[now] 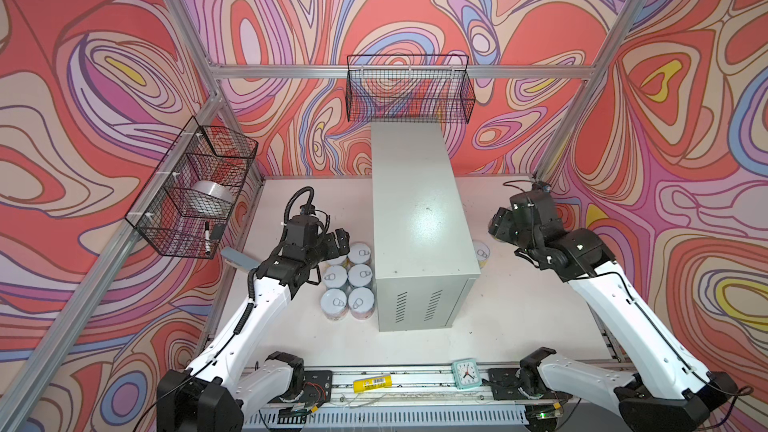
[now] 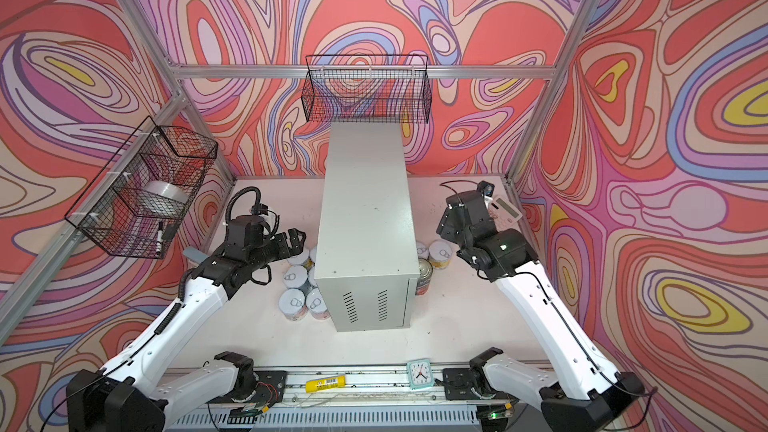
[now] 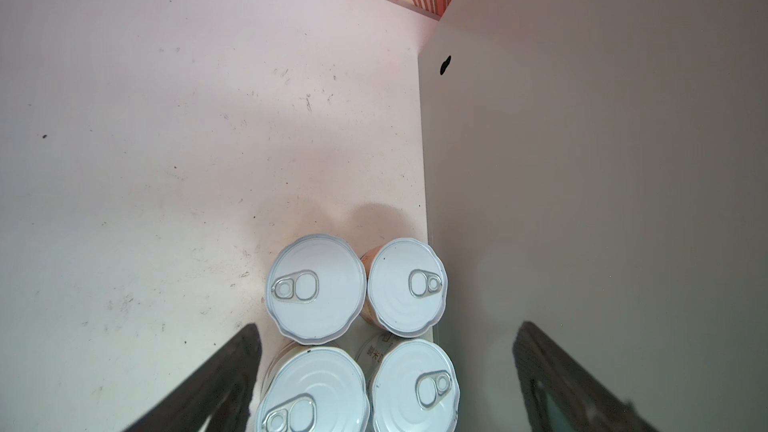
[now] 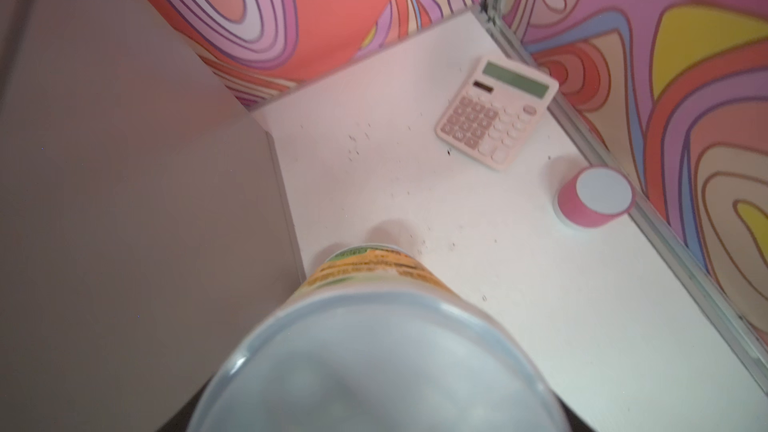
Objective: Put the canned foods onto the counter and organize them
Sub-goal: 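Lift the can with the right gripper and carry it over the cabinet top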
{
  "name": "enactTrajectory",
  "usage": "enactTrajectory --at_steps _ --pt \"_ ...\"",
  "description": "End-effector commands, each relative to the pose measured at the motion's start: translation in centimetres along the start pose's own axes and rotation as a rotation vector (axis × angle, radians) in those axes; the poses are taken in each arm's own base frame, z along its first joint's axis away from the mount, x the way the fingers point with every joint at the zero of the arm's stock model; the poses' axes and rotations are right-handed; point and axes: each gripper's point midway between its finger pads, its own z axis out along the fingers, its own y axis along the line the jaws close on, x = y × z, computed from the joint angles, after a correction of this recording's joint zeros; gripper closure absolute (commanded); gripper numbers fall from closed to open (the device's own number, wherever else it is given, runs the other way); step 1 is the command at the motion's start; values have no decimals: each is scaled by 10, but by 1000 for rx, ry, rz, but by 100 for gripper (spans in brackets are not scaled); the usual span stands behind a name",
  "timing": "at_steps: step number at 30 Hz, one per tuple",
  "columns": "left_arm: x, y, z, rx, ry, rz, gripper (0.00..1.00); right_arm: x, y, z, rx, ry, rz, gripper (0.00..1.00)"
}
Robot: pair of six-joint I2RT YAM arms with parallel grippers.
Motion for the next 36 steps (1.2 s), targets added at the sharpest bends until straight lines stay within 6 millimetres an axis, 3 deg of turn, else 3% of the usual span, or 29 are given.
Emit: enactTrajectory --at_steps 1,4,8,17,21,27,28,36 --pt "-14 0 -13 -29 -23 -15 5 -48 14 -23 -20 -98 -63 100" --pt "-18 0 -16 -47 -13 -5 5 -85 38 -39 -80 -150 -86 100" --pt "-21 -6 -16 -30 7 -1 5 -115 66 -50 -156 -173 -131 100" --pt "-24 -11 -19 -11 8 4 5 -147 125 -64 -368 -186 -182 100" --pt "-22 -10 -24 -12 8 11 5 -148 147 -66 -448 -178 -206 100" --pt "-26 -10 -30 -14 -9 22 5 -131 180 -67 -497 -152 -282 100" --pt "-26 -11 -30 -12 -6 25 5 -124 187 -60 -495 -133 -297 100" --pt "-27 -14 -28 -1 2 27 5 -107 204 -49 -484 -100 -345 100"
